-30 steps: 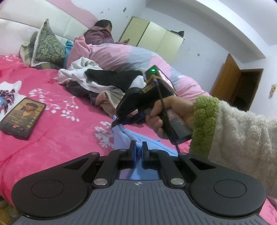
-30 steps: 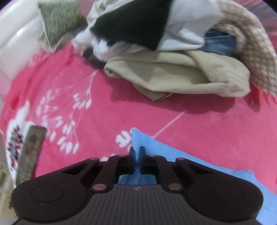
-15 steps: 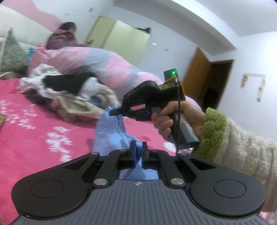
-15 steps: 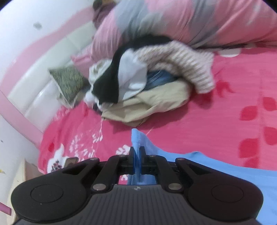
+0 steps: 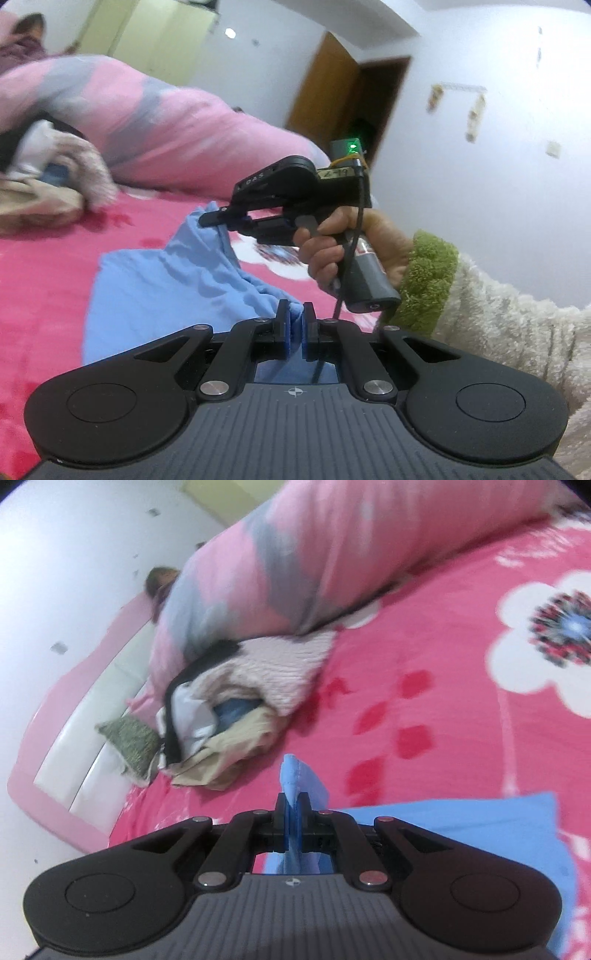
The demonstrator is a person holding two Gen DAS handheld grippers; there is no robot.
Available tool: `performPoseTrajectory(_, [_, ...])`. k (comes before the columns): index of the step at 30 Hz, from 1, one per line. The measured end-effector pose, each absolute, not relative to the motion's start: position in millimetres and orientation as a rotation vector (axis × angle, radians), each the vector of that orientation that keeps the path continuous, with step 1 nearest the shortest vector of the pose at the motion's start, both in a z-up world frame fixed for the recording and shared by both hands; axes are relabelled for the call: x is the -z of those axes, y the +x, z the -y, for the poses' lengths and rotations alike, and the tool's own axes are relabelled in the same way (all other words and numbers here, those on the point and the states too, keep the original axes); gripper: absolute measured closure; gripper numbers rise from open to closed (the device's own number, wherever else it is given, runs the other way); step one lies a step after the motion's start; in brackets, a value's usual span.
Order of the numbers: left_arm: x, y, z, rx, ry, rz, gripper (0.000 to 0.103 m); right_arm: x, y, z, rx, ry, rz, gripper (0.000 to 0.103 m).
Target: Fold clothes
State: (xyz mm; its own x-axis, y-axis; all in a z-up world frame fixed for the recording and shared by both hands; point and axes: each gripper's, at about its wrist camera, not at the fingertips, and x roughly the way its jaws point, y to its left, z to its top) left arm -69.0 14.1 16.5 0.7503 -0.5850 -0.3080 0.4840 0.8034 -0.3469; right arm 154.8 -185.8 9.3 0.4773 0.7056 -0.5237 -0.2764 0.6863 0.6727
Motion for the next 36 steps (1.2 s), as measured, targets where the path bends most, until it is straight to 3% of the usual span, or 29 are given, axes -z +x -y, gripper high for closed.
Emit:
performPoseTrajectory(15, [6.8,-35.4,69.9,0.744,-0.180,-0.563,0.100,48.9,165.5,299.6,-0.550,0.705,-0.910,0.100])
performPoseTrajectory(30, [19.1,-25.3,86.5,0.773,-0.179,-0.651,0.100,94.1,173.4,330.7,-0.506,0.775,-0.953,0.100])
performPoseTrajectory(34, [21.7,-24.7,86.6,0.778,-0.177,-0.667,0.100,89.6,165.0,341.2,-0.478,0.802,-0.958,0.095])
performPoseTrajectory(36, [22.3,-23.9,86.5,0.782,-0.176,-0.673,0.100,78.0,148.1,355.0,-0.434,0.795,-0.934,0.081])
